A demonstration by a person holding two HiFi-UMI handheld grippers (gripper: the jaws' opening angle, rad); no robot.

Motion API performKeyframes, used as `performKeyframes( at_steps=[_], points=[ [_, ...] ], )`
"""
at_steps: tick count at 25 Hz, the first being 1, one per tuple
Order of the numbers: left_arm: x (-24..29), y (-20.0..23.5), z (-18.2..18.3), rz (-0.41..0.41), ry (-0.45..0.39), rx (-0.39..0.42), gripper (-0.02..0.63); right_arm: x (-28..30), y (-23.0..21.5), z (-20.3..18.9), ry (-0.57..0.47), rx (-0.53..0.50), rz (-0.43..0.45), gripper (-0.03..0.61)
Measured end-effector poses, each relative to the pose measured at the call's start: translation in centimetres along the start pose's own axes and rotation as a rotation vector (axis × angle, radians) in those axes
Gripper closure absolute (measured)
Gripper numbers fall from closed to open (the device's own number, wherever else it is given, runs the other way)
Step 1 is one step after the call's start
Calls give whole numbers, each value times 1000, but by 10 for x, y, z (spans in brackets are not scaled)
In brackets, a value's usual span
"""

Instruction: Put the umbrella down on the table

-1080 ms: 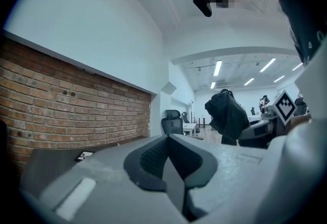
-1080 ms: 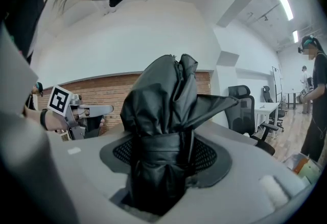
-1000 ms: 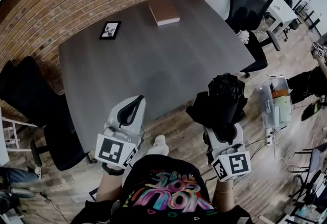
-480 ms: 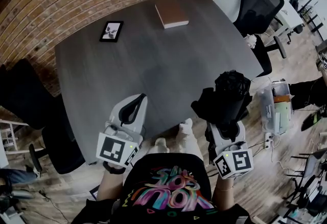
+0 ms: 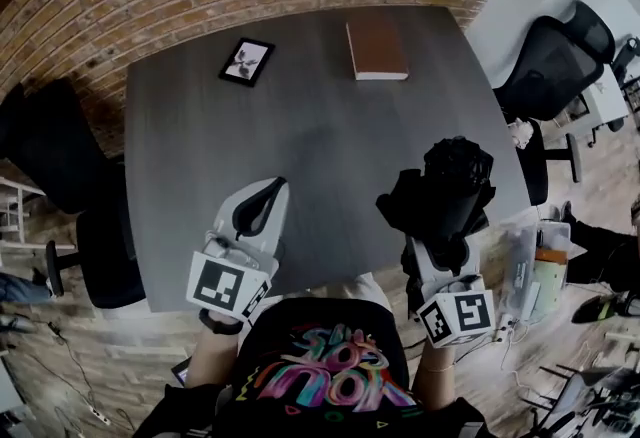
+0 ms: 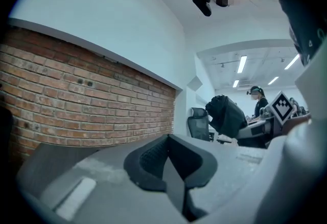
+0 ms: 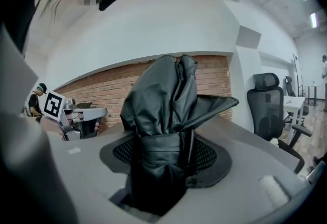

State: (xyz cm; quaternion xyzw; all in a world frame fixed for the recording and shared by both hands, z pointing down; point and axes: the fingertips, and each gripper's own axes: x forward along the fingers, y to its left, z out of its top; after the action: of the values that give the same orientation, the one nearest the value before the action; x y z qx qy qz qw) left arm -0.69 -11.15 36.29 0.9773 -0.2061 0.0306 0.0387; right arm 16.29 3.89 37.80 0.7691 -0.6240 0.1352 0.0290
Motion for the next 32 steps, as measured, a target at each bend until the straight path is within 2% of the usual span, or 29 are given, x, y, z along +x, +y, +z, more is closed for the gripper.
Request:
performKeyframes(
  at_steps=[10, 16, 22, 32],
  points=[
    [45, 30, 10, 268, 15, -32, 615, 99, -35, 39, 56, -89, 265, 319],
    [46, 36, 4, 420, 41, -49, 615, 138, -45, 45, 80, -98, 410, 319],
    [34, 29, 5, 474, 53, -48, 615, 147, -43, 47, 75, -84, 476, 319],
    [32, 35, 13, 454, 17, -37, 615, 154, -28, 51, 66, -78, 487, 319]
  ],
)
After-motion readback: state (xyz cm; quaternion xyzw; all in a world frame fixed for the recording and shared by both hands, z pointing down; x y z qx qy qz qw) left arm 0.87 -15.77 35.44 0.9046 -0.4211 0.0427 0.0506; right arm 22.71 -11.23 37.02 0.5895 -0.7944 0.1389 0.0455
